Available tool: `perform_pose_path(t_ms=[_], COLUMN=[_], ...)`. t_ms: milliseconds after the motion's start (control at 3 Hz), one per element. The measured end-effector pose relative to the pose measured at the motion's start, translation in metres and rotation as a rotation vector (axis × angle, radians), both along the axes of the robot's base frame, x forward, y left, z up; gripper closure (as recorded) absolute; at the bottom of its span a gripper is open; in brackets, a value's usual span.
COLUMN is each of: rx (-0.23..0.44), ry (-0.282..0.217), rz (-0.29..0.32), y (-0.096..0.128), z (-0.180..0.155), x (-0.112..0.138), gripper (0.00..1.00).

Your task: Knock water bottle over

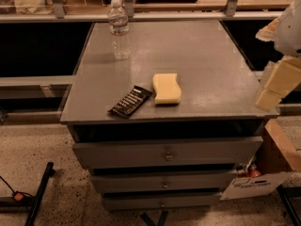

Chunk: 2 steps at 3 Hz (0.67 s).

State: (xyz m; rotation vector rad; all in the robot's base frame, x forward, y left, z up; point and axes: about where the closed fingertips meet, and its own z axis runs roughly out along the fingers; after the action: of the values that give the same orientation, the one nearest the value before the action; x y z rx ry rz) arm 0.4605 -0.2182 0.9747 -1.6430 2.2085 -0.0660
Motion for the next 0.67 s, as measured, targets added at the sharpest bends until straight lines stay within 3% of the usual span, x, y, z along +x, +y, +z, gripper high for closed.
perform_pose_path(t_ms=[333, 667], rx=[0.113, 0.232], ry=[-0.091, -0.212], rz=[-0.058, -0.056], y=[-0.004, 0.007], z=[0.000, 0.008], x=[0.053, 0.112], gripper=[0.00, 0.00])
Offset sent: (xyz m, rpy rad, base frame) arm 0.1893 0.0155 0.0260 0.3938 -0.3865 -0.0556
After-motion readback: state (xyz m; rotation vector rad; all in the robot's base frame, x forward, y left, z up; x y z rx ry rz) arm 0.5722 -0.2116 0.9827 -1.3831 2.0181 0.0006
